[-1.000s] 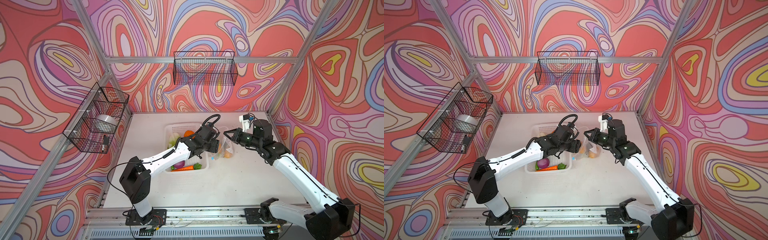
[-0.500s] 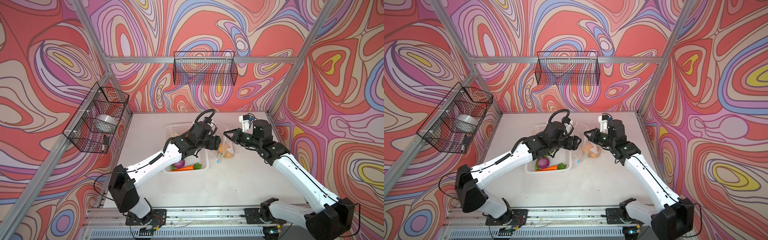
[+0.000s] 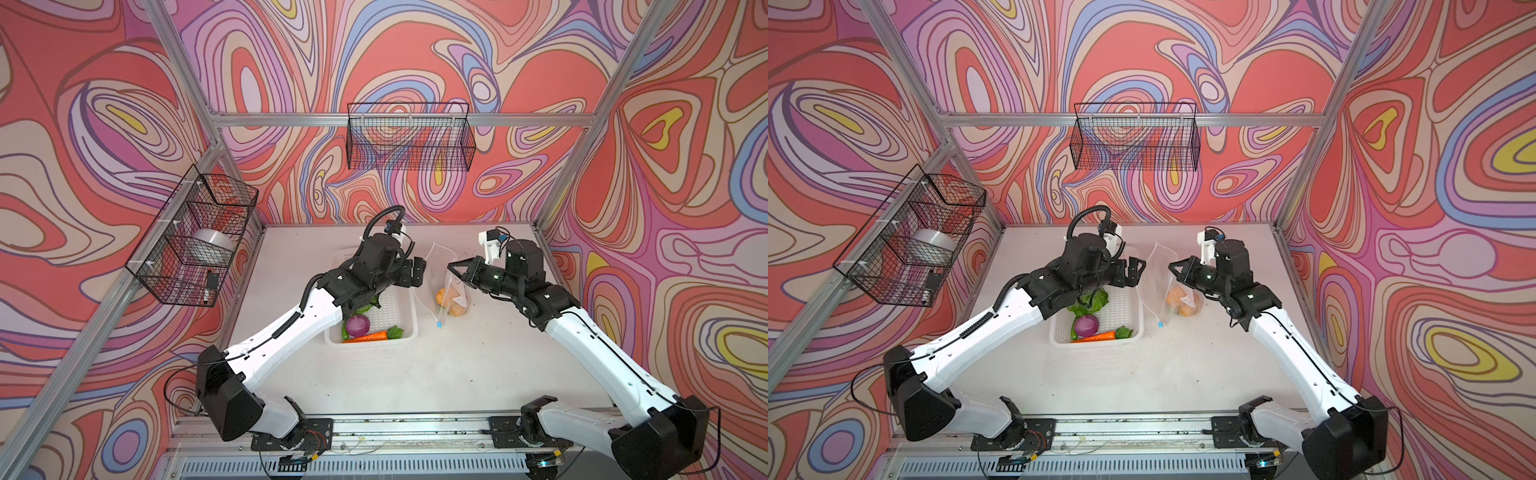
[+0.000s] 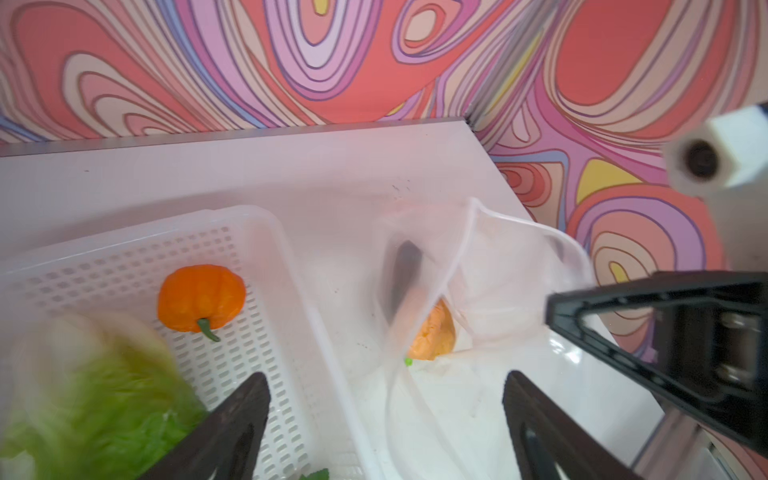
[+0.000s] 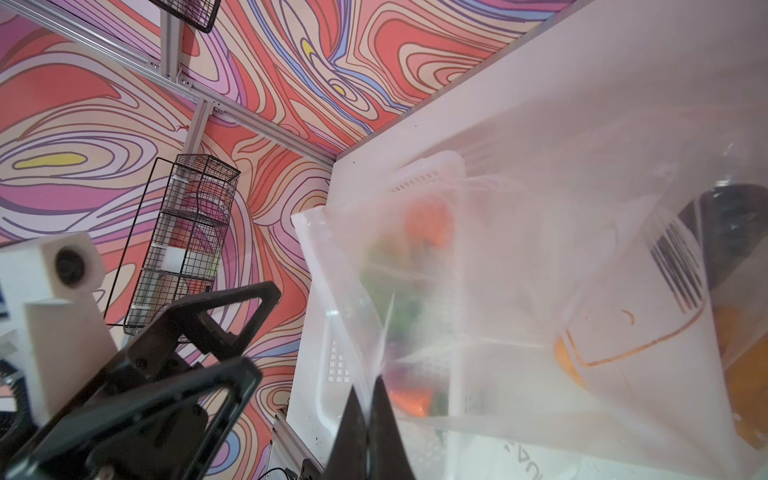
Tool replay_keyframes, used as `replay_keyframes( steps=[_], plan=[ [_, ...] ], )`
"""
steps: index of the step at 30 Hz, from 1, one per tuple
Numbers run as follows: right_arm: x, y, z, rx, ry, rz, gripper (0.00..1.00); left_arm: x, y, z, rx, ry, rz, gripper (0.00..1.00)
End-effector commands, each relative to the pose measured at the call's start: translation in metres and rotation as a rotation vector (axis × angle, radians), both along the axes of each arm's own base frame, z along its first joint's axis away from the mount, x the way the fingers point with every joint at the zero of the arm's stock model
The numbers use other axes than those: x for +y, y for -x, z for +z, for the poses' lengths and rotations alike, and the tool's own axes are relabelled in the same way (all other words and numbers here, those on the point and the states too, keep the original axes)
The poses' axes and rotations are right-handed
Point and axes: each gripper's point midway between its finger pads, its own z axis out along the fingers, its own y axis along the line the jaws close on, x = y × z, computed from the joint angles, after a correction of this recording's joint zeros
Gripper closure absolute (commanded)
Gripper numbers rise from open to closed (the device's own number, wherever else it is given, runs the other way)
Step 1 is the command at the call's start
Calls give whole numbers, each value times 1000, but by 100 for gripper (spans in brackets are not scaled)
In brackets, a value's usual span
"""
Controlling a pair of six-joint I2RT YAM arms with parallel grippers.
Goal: Place the food in the zip-top bag and seal the zipper
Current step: 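Move the left gripper back into the basket and grasp the orange pepper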
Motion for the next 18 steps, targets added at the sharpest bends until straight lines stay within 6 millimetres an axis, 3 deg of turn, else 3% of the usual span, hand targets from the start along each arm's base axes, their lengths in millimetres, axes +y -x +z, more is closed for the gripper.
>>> replay_keyframes(
  steps=[1,9,18],
  plan=[
    [-1,0,2,-11,10,-9,100,33,-19,-19,15,-61,83,10],
    [-4,1,2,-9,19,-24,100,73,-69,-62,81,-119,202,10],
    [-10,6,5,-14,28,-48,100,79,-122,-115,210,-146,261,11]
  ],
)
